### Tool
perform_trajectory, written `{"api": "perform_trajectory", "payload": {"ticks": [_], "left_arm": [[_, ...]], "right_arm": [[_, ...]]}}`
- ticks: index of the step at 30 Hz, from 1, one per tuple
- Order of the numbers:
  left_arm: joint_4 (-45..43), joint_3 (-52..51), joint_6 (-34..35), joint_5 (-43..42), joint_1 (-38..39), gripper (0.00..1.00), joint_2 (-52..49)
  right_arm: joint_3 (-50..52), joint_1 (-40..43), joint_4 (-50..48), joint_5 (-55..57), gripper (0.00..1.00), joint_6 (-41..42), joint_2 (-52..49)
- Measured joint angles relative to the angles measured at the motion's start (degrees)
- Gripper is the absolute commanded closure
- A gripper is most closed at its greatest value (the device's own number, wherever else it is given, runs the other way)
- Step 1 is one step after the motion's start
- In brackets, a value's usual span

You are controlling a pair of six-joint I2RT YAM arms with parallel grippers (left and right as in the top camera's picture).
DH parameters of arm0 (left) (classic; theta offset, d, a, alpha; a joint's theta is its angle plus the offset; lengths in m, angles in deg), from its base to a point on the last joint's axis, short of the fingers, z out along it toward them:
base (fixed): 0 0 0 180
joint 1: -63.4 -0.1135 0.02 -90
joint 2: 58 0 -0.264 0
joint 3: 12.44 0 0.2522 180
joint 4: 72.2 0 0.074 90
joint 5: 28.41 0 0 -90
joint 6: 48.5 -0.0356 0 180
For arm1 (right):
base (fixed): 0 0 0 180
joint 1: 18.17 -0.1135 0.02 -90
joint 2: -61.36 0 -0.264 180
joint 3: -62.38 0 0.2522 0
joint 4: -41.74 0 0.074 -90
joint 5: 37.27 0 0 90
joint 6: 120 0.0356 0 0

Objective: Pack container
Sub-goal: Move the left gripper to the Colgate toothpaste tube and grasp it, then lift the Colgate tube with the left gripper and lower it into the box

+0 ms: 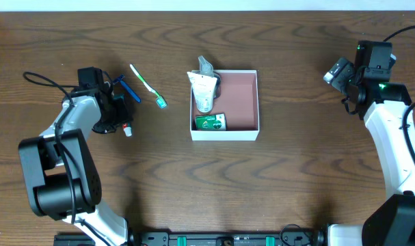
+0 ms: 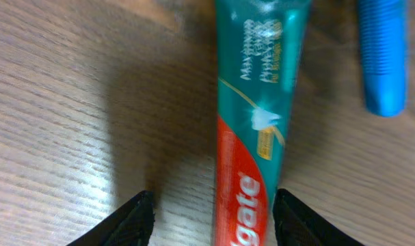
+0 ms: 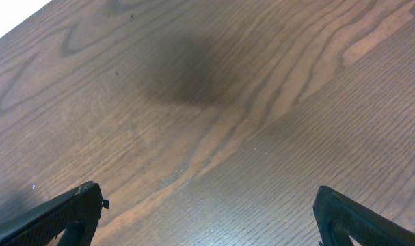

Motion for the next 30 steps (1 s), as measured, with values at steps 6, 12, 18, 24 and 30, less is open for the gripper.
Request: {"api": "perform_trajectory", "payload": {"ticks": [6,12,18,24,30], "left_arm": [[-1.0,0.5,0.1,0.5,0.0,0.45,-0.5],[-1.2,0.5,0.3,0.8,0.0,0.80,-0.8],[-1.0,0.7,0.4,0.7,0.0,0.87,-0.8],[3.7,2.6,0.4,0.7,0.0,0.90,-0.8],[13.5,10.5,0.6,0.0,0.0,0.89,3.0]], "right_arm": [[0.0,0.0,0.0,0.0,0.01,0.0,0.0],[0.0,0.0,0.0,0.0,0.01,0.0,0.0],[0.0,0.0,0.0,0.0,0.01,0.0,0.0],[0.0,0.0,0.0,0.0,0.01,0.0,0.0],[0.0,0.0,0.0,0.0,0.01,0.0,0.0]]}}
